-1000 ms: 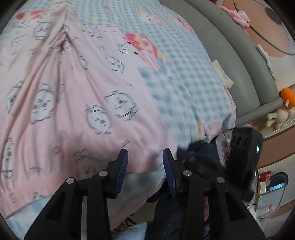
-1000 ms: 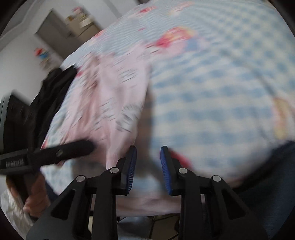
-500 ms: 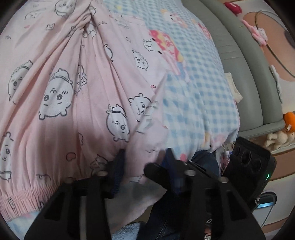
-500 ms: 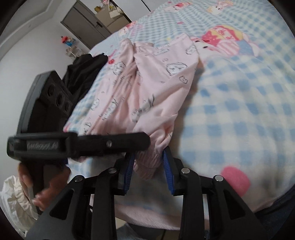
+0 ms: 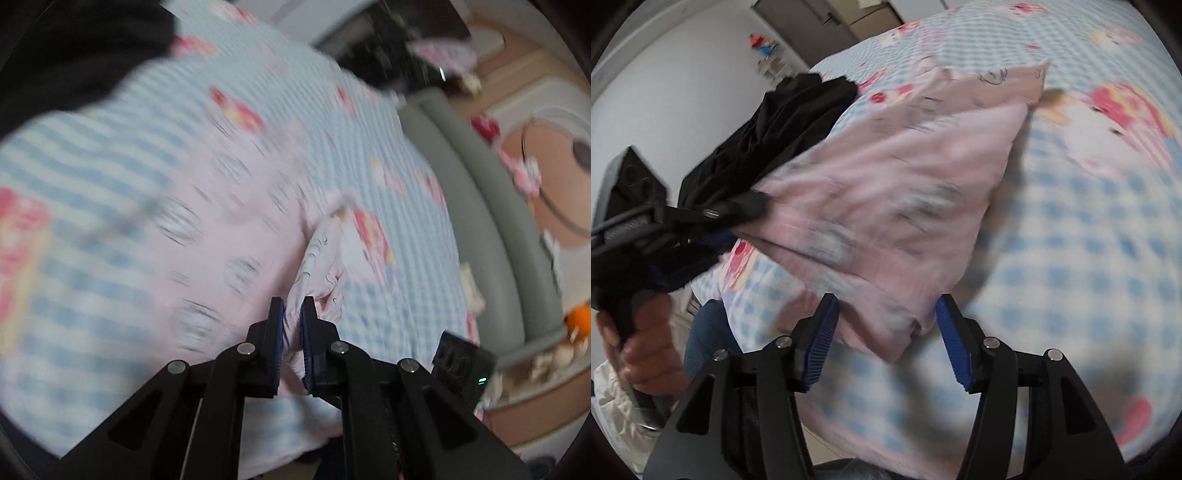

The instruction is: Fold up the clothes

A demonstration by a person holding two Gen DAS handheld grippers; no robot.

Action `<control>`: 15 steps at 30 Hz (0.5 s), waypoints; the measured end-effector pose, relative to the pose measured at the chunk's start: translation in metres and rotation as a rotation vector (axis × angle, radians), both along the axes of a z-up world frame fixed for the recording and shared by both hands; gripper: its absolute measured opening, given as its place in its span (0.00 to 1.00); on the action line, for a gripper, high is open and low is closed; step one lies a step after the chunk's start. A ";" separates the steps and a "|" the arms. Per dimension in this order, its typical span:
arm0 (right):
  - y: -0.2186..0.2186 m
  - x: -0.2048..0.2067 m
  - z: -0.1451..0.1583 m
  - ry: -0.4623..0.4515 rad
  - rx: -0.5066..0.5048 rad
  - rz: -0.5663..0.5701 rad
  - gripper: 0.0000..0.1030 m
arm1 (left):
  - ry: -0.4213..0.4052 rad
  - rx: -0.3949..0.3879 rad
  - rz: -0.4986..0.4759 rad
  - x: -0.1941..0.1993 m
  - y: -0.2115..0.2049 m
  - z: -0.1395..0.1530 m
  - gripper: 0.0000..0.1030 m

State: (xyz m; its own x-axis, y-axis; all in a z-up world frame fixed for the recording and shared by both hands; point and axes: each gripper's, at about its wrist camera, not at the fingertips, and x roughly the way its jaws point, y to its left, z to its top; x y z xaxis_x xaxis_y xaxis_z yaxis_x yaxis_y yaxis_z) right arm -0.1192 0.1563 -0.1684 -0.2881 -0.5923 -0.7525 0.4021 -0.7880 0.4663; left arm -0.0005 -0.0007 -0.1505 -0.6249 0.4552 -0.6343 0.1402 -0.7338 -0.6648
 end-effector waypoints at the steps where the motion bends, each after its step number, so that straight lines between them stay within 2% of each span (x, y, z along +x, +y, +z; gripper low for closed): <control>1: -0.009 0.000 0.001 0.001 0.019 0.008 0.56 | 0.016 0.000 0.043 0.007 -0.018 0.005 0.09; 3: -0.023 0.003 0.002 0.016 0.045 0.010 0.57 | 0.035 -0.035 0.145 0.025 -0.058 0.013 0.09; 5: -0.034 0.005 -0.004 0.000 0.036 -0.002 0.65 | 0.045 -0.048 0.203 0.040 -0.088 0.014 0.09; 7: -0.046 0.005 -0.019 -0.061 0.033 0.012 0.67 | -0.011 -0.057 0.198 0.043 -0.113 -0.003 0.09; 9: -0.058 0.010 -0.028 -0.078 0.052 0.034 0.67 | -0.065 -0.036 0.193 0.042 -0.127 -0.024 0.10; 11: -0.064 0.016 -0.027 -0.055 0.045 0.044 0.67 | -0.102 -0.018 0.201 0.043 -0.136 -0.042 0.10; 13: -0.065 0.019 -0.022 -0.070 0.002 0.050 0.67 | -0.108 -0.027 0.204 0.044 -0.134 -0.055 0.10; 15: -0.069 0.021 -0.018 -0.073 -0.026 0.058 0.67 | -0.147 -0.073 0.205 0.038 -0.130 -0.065 0.15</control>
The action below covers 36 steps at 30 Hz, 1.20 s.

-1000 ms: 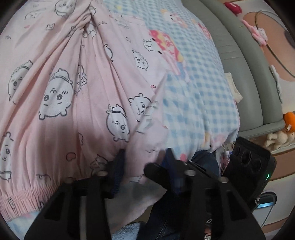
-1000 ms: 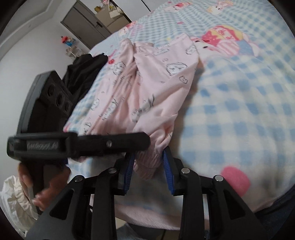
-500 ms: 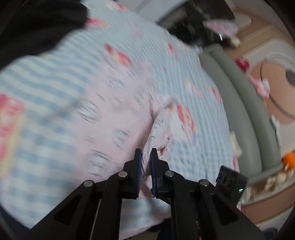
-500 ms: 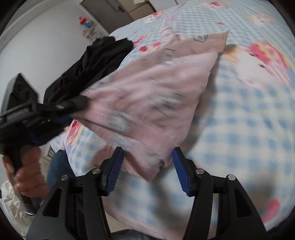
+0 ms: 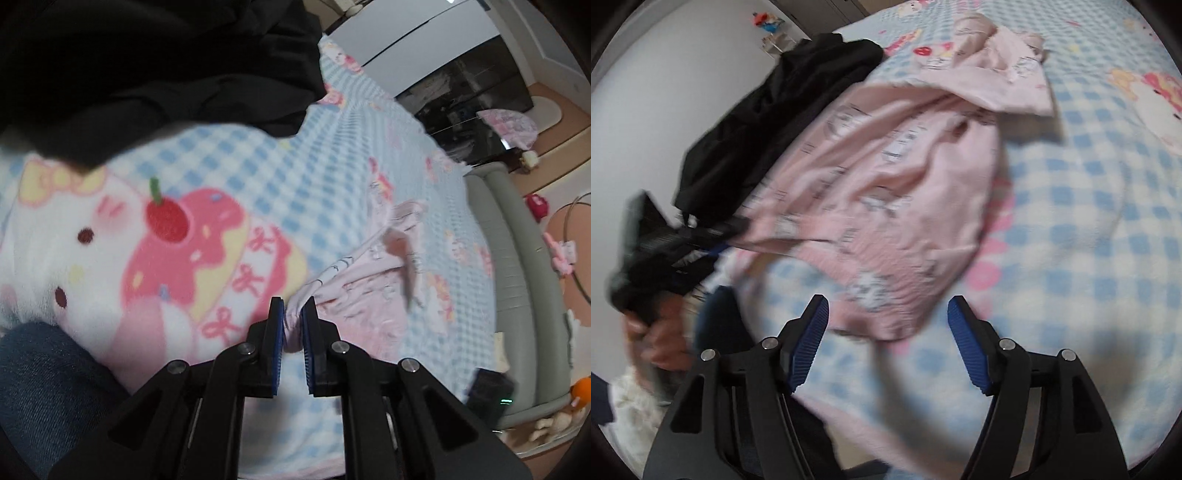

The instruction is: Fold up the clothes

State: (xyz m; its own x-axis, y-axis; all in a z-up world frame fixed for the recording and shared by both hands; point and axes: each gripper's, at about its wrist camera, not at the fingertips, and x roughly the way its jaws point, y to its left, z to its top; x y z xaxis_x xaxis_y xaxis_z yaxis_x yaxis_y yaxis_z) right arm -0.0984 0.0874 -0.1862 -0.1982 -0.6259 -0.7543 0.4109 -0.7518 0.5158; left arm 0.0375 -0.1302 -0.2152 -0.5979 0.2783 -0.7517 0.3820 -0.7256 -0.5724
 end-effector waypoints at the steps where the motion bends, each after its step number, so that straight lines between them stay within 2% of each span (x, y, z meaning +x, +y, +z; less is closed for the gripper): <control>1: -0.006 -0.001 -0.004 0.009 0.033 -0.001 0.67 | -0.023 -0.022 0.000 -0.003 0.002 -0.005 0.21; 2: -0.012 -0.001 -0.007 0.019 0.067 -0.003 0.67 | -0.071 -0.035 -0.004 -0.008 0.007 -0.013 0.29; 3: -0.018 -0.003 -0.013 0.021 0.106 -0.001 0.65 | -0.101 -0.035 -0.018 -0.013 0.011 -0.019 0.29; 5: -0.027 -0.010 -0.034 -0.012 0.206 -0.002 0.55 | -0.104 -0.048 -0.023 -0.018 0.014 -0.018 0.29; 6: -0.026 -0.010 -0.034 0.001 0.208 -0.012 0.49 | -0.103 -0.055 -0.024 -0.020 0.015 -0.018 0.27; 7: -0.023 -0.009 -0.030 0.019 0.201 -0.011 0.35 | -0.103 -0.062 -0.026 -0.022 0.016 -0.018 0.26; 9: -0.014 -0.009 -0.024 0.041 0.181 -0.014 0.16 | -0.075 -0.064 -0.061 -0.024 0.026 -0.011 0.11; 10: -0.006 -0.011 -0.020 0.051 0.171 -0.023 0.11 | -0.060 -0.064 -0.080 -0.025 0.031 -0.008 0.11; 13: 0.035 -0.021 0.001 0.127 0.182 -0.129 0.08 | -0.041 -0.089 -0.196 -0.043 0.068 0.007 0.09; 15: 0.074 -0.038 0.027 0.206 0.230 -0.212 0.08 | -0.003 -0.074 -0.271 -0.064 0.094 0.022 0.08; 17: 0.111 -0.054 0.057 0.291 0.286 -0.287 0.07 | 0.072 -0.034 -0.304 -0.087 0.110 0.050 0.08; 19: 0.137 -0.058 0.107 0.406 0.299 -0.349 0.07 | 0.181 0.021 -0.334 -0.104 0.124 0.087 0.08; 20: 0.149 -0.053 0.141 0.503 0.297 -0.380 0.07 | 0.253 0.035 -0.346 -0.106 0.130 0.112 0.08; 22: 0.145 -0.040 0.185 0.622 0.300 -0.396 0.09 | 0.330 0.001 -0.353 -0.102 0.141 0.146 0.08; 23: 0.149 -0.033 0.197 0.639 0.293 -0.392 0.09 | 0.342 -0.018 -0.350 -0.098 0.143 0.150 0.08; 25: 0.157 -0.027 0.190 0.602 0.279 -0.398 0.11 | 0.361 -0.057 -0.342 -0.088 0.146 0.156 0.08; 26: 0.160 -0.026 0.173 0.538 0.271 -0.390 0.12 | 0.340 -0.065 -0.338 -0.085 0.144 0.146 0.08; 28: 0.165 -0.025 0.125 0.387 0.279 -0.369 0.16 | 0.253 -0.049 -0.335 -0.078 0.136 0.112 0.08; 30: 0.171 -0.021 0.077 0.239 0.289 -0.344 0.16 | 0.119 -0.012 -0.303 -0.074 0.124 0.063 0.06; 31: 0.175 -0.018 0.055 0.175 0.291 -0.336 0.16 | 0.065 -0.029 -0.271 -0.069 0.119 0.043 0.05; 33: 0.176 -0.007 0.027 0.102 0.314 -0.342 0.16 | -0.019 -0.074 -0.220 -0.059 0.108 0.013 0.05; 35: 0.182 0.001 0.019 0.070 0.306 -0.353 0.17 | -0.060 -0.053 -0.190 -0.050 0.096 -0.005 0.05; 36: 0.186 0.004 0.020 0.061 0.291 -0.361 0.20 | -0.067 -0.014 -0.201 -0.049 0.092 -0.012 0.05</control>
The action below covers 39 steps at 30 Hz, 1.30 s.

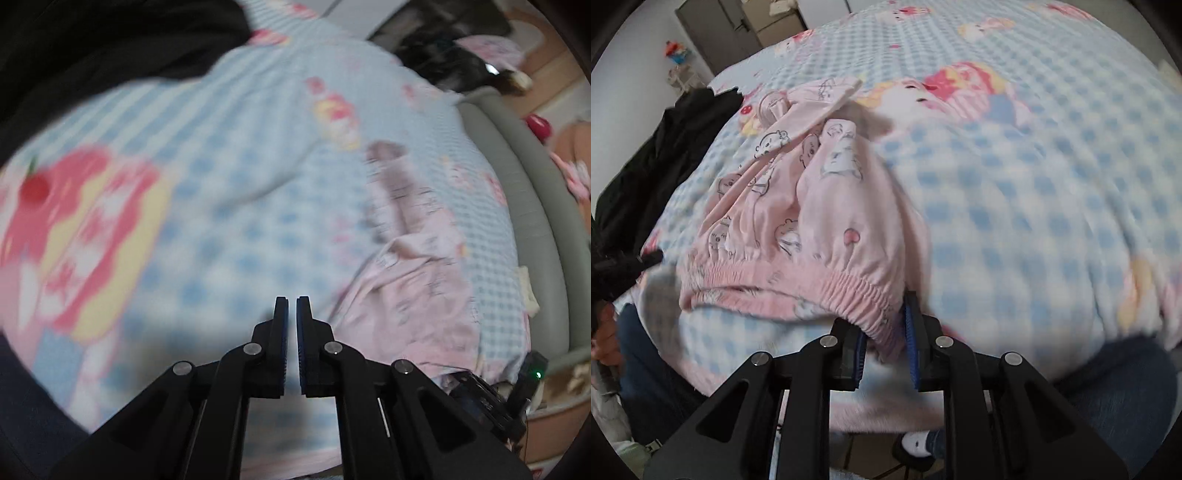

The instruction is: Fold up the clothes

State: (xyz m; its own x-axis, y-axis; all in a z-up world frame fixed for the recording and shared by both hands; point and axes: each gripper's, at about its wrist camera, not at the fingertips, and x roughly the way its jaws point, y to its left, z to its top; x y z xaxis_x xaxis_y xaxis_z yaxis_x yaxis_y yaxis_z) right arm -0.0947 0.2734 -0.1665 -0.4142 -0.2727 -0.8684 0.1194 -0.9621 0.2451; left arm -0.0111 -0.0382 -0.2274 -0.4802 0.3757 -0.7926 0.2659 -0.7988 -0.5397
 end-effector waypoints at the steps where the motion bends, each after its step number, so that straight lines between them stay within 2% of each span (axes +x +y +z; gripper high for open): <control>1: 0.005 0.002 0.002 0.000 -0.022 -0.007 0.24 | -0.010 0.040 -0.018 0.000 -0.001 -0.006 0.05; 5: 0.029 0.007 0.027 0.058 -0.184 -0.021 0.27 | 0.011 0.116 -0.095 -0.001 0.017 -0.010 0.09; 7: 0.044 0.010 0.035 0.094 -0.277 -0.061 0.34 | 0.015 0.147 -0.122 -0.001 0.028 -0.012 0.31; 8: 0.053 0.008 0.033 0.098 -0.321 -0.094 0.36 | -0.002 0.147 -0.133 -0.002 0.033 -0.016 0.50; 9: 0.057 0.006 0.027 0.081 -0.334 -0.118 0.40 | -0.019 0.145 -0.143 -0.004 0.038 -0.021 0.55; 10: 0.062 0.003 0.021 0.064 -0.346 -0.141 0.44 | -0.037 0.144 -0.154 -0.006 0.044 -0.025 0.55; 12: 0.064 -0.002 0.004 0.012 -0.345 -0.172 0.46 | -0.073 0.142 -0.176 -0.009 0.054 -0.034 0.54; 14: 0.060 -0.008 -0.020 -0.080 -0.367 -0.189 0.46 | -0.071 0.139 -0.185 -0.010 0.061 -0.036 0.51; 16: 0.060 -0.009 -0.032 -0.103 -0.399 -0.202 0.47 | -0.057 0.143 -0.183 -0.010 0.065 -0.033 0.23; 17: 0.059 -0.010 -0.036 -0.105 -0.404 -0.207 0.47 | -0.044 0.141 -0.168 -0.009 0.065 -0.031 0.04; 21: 0.068 0.000 -0.033 -0.094 -0.391 -0.174 0.47 | 0.058 0.069 -0.073 0.002 0.048 -0.002 0.04; 26: 0.046 -0.002 -0.039 -0.134 -0.450 -0.107 0.50 | 0.093 0.042 0.073 0.028 0.004 0.017 0.04; 29: 0.024 -0.004 -0.053 -0.159 -0.428 -0.038 0.55 | 0.086 0.078 0.090 0.041 -0.019 0.010 0.04; 32: 0.011 -0.019 -0.065 -0.170 -0.454 -0.034 0.56 | 0.006 0.090 0.066 0.031 -0.012 -0.019 0.05; 33: 0.008 -0.024 -0.067 -0.177 -0.469 -0.031 0.52 | -0.025 0.096 0.057 0.026 -0.009 -0.030 0.05; 34: 0.003 -0.027 -0.065 -0.177 -0.484 -0.015 0.33 | -0.048 0.100 0.046 0.021 -0.004 -0.037 0.05; 36: -0.005 -0.028 -0.056 -0.147 -0.475 0.010 0.10 | -0.050 0.081 0.001 0.015 0.008 -0.037 0.05; 38: -0.010 -0.026 -0.042 -0.096 -0.445 0.029 0.06 | -0.042 0.087 -0.027 0.013 0.012 -0.030 0.05; 39: -0.006 -0.024 -0.029 -0.060 -0.440 0.026 0.05 | -0.010 0.108 -0.033 0.017 0.010 -0.018 0.04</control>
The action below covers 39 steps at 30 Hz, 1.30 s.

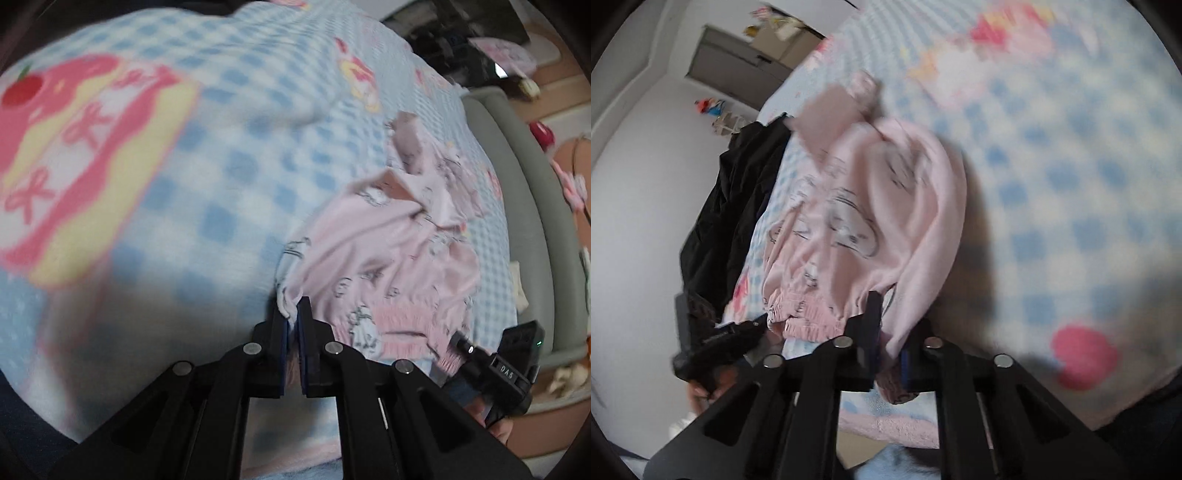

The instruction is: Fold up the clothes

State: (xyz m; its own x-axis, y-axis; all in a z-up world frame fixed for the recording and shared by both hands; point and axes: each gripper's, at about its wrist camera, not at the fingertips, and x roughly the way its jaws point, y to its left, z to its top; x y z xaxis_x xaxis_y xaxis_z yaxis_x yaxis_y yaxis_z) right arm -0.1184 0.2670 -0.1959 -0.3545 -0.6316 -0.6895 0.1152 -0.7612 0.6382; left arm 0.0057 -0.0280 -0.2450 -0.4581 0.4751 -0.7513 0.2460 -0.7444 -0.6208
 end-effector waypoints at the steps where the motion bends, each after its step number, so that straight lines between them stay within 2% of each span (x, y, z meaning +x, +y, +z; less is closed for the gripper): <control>1: 0.005 0.003 0.014 0.034 -0.004 -0.011 0.04 | 0.035 0.023 -0.003 0.004 -0.002 0.014 0.04; 4: 0.038 0.019 0.074 0.143 -0.095 -0.049 0.03 | 0.139 0.094 -0.013 0.016 -0.007 0.055 0.04; 6: 0.043 0.018 0.105 0.213 -0.078 -0.060 0.03 | 0.244 0.030 -0.066 0.018 0.003 0.094 0.04; 8: 0.049 0.017 0.135 0.283 -0.061 -0.071 0.03 | 0.263 -0.024 -0.085 0.012 0.014 0.108 0.04; 10: 0.052 0.012 0.160 0.339 -0.031 -0.080 0.03 | 0.191 -0.033 -0.110 -0.008 0.026 0.089 0.04; 11: 0.044 -0.005 0.148 0.309 0.031 -0.078 0.03 | 0.129 -0.044 -0.116 -0.020 0.025 0.074 0.04; 13: 0.040 -0.043 0.122 0.219 0.081 -0.070 0.03 | -0.015 -0.064 -0.115 -0.067 0.031 0.039 0.04; 14: 0.038 -0.064 0.111 0.168 0.094 -0.065 0.03 | -0.035 -0.053 -0.112 -0.085 0.032 0.034 0.04; 15: 0.035 -0.081 0.102 0.128 0.105 -0.057 0.03 | -0.026 -0.070 -0.127 -0.101 0.036 0.041 0.04; 18: 0.027 -0.078 0.104 0.117 0.094 0.010 0.05 | 0.042 -0.096 -0.170 -0.127 0.049 0.075 0.04; 21: 0.028 -0.053 0.081 0.062 0.099 0.040 0.08 | 0.093 -0.133 -0.193 -0.113 0.053 0.090 0.04; 24: 0.028 -0.027 0.047 -0.027 0.121 0.012 0.24 | 0.053 -0.111 -0.161 -0.098 0.045 0.071 0.04; 26: 0.027 -0.011 0.025 -0.072 0.118 0.009 0.27 | 0.021 -0.103 -0.135 -0.084 0.038 0.057 0.04; 28: 0.027 0.004 0.004 -0.116 0.115 0.006 0.42 | -0.003 -0.086 -0.108 -0.069 0.026 0.040 0.04; 30: 0.026 0.019 -0.017 -0.160 0.115 0.006 0.51 | -0.038 -0.059 -0.080 -0.057 0.012 0.020 0.06; 32: 0.022 0.023 -0.037 -0.189 0.124 0.021 0.50 | -0.096 -0.060 -0.085 -0.048 0.011 -0.005 0.08; 33: 0.023 0.021 -0.040 -0.182 0.110 0.011 0.37 | -0.126 -0.061 -0.087 -0.044 0.011 -0.017 0.09; 34: 0.024 0.017 -0.040 -0.170 0.094 0.003 0.20 | -0.137 -0.047 -0.094 -0.044 0.012 -0.021 0.09; 35: 0.025 0.009 -0.036 -0.149 0.069 -0.005 0.10 | -0.146 -0.031 -0.101 -0.045 0.012 -0.023 0.07; 36: 0.027 0.001 -0.030 -0.126 0.045 -0.012 0.05 | -0.156 -0.015 -0.108 -0.046 0.012 -0.025 0.06; 39: 0.023 -0.049 0.021 -0.003 0.045 -0.001 0.03 | -0.084 -0.026 -0.114 -0.091 0.020 0.020 0.03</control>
